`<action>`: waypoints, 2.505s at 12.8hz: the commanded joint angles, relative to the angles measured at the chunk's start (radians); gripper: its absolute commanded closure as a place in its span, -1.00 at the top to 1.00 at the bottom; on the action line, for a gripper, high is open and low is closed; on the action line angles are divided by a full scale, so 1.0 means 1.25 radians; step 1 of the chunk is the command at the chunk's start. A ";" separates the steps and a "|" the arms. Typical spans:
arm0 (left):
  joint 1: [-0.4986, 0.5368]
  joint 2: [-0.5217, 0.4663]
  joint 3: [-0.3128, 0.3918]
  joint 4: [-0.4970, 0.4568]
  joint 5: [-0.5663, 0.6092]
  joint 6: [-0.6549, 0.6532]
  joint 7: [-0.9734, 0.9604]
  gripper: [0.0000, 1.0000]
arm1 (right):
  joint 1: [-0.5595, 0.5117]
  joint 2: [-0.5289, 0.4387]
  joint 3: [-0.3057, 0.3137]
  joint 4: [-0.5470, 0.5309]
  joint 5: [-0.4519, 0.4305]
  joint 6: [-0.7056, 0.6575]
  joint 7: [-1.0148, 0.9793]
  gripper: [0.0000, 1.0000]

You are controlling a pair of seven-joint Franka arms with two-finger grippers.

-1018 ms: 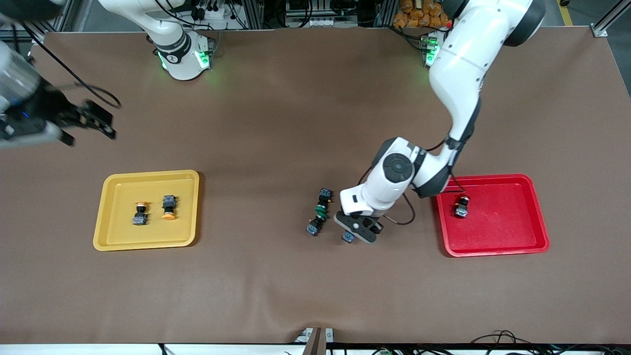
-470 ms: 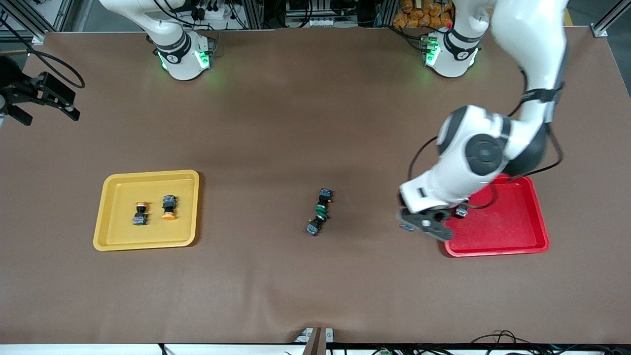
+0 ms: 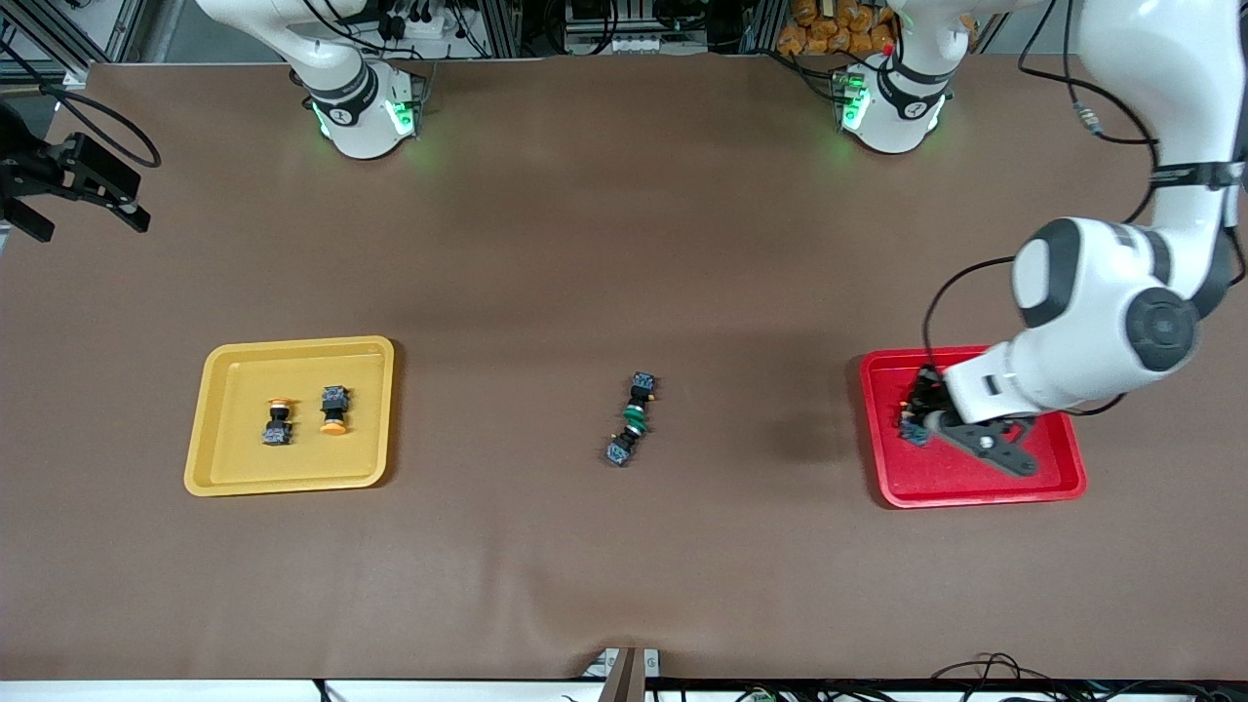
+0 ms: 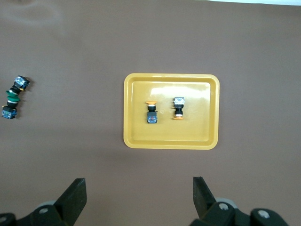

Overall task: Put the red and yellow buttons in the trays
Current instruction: 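Carry the red button into the red tray with the left gripper, then open the left gripper to release the red button in the tray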

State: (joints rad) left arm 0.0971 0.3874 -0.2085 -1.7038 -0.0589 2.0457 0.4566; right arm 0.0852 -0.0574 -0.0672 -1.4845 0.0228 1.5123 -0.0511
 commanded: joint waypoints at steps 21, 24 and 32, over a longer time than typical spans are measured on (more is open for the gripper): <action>0.197 0.134 -0.014 -0.107 0.083 0.243 0.290 1.00 | -0.010 0.030 -0.037 0.029 -0.010 -0.110 0.009 1.00; 0.187 0.126 -0.017 -0.075 0.083 0.230 0.291 1.00 | -0.010 0.030 -0.036 0.029 -0.010 -0.114 0.009 1.00; 0.186 0.088 -0.044 0.057 0.080 0.043 0.286 1.00 | -0.010 0.030 -0.036 0.028 -0.008 -0.115 0.008 1.00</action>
State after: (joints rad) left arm 0.3280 0.5316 -0.2577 -1.6417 0.0215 2.1419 0.8102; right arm 0.0822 -0.0225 -0.1210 -1.4605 0.0218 1.3819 -0.0502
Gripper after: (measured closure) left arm 0.000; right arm 0.000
